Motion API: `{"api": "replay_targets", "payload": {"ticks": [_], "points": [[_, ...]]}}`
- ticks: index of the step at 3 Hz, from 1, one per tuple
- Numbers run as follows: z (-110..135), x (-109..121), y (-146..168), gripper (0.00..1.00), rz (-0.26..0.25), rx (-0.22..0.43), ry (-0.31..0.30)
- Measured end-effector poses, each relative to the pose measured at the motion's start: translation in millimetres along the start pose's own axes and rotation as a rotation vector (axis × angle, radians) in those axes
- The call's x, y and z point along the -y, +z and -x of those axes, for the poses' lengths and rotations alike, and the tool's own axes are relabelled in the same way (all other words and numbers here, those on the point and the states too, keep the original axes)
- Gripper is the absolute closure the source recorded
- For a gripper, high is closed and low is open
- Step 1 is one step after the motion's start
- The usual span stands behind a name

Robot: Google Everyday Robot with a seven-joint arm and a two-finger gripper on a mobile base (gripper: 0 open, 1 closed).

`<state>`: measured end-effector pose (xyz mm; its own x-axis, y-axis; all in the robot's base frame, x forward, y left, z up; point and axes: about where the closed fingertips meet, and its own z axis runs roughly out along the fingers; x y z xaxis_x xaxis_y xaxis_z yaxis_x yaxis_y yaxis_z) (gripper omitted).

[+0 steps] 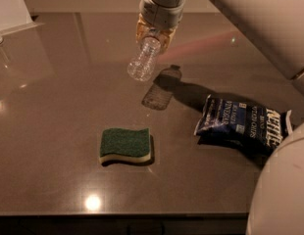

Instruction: Place water bottle upright

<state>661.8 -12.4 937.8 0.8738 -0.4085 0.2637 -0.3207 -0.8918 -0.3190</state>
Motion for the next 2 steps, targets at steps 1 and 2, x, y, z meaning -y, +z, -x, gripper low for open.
{"api": "replay_targets", "payload": {"ticks": [1, 2], "points": [[-3, 16, -4, 1.00, -0.068, -0.032, -0.148], [-4, 33, -10, 1.00, -0.150, -0.047, -0.288]]}}
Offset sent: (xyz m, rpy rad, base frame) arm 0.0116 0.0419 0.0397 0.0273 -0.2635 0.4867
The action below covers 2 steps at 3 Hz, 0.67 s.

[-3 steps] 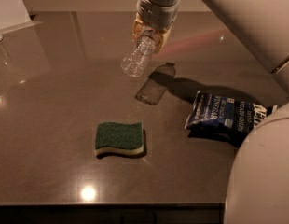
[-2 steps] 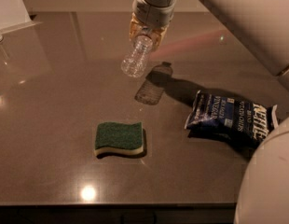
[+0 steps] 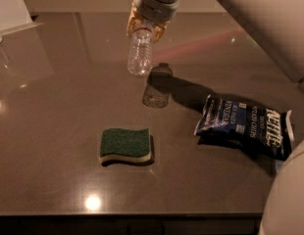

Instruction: Place water bottle upright

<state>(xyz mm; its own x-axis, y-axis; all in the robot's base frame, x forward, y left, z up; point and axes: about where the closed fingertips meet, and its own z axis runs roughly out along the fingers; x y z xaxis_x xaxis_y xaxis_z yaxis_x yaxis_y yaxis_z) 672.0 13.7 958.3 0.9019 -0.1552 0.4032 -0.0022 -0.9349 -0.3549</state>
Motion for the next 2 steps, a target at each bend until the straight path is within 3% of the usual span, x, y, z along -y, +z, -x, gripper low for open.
{"api": "replay_targets", "payload": {"ticks": [2], "points": [[-5.9, 16.1, -15.2, 1.00, -0.193, -0.094, -0.246]]}}
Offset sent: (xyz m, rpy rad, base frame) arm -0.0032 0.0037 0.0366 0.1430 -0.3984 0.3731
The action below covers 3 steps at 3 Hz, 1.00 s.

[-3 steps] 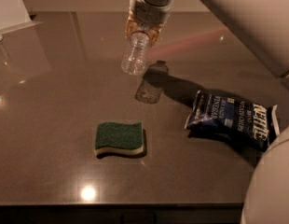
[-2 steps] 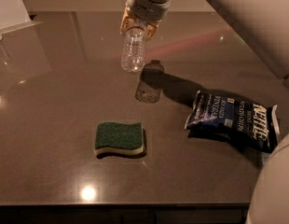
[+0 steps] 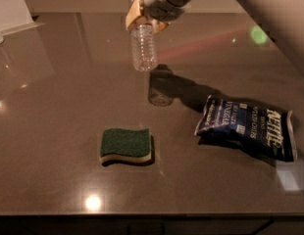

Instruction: Place water bottle upright

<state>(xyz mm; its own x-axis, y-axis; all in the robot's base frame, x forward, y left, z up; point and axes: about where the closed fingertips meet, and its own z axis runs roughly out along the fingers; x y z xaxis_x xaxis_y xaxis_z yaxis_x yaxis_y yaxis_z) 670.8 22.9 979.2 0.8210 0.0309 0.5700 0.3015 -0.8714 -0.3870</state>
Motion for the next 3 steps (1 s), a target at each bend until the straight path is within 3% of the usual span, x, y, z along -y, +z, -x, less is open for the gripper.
{"api": "replay_targets", "payload": {"ticks": [2, 3], "points": [[-6, 2, -16, 1.00, -0.220, -0.193, -0.118], [-8, 3, -25, 1.00, -0.290, -0.259, -0.163]]}}
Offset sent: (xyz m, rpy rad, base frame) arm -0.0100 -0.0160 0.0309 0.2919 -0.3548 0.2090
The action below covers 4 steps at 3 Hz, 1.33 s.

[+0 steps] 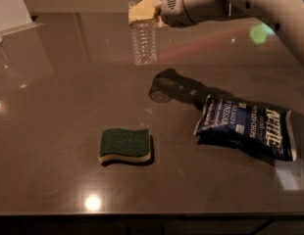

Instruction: Place water bottle upright

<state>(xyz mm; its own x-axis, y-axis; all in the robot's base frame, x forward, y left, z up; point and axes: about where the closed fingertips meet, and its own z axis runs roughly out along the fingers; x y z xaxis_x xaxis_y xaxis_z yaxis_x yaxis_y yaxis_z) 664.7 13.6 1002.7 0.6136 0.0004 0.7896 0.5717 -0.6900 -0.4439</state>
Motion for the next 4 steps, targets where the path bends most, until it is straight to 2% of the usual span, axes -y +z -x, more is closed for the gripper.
{"api": "replay_targets", "payload": {"ticks": [1, 2, 3, 4], "points": [[0, 1, -7, 1.00, -0.025, -0.044, -0.070], [3, 11, -19, 1.00, -0.021, -0.093, -0.151], [8, 13, -26, 1.00, -0.019, -0.143, -0.198], [8, 12, -26, 1.00, -0.021, -0.145, -0.204]]}}
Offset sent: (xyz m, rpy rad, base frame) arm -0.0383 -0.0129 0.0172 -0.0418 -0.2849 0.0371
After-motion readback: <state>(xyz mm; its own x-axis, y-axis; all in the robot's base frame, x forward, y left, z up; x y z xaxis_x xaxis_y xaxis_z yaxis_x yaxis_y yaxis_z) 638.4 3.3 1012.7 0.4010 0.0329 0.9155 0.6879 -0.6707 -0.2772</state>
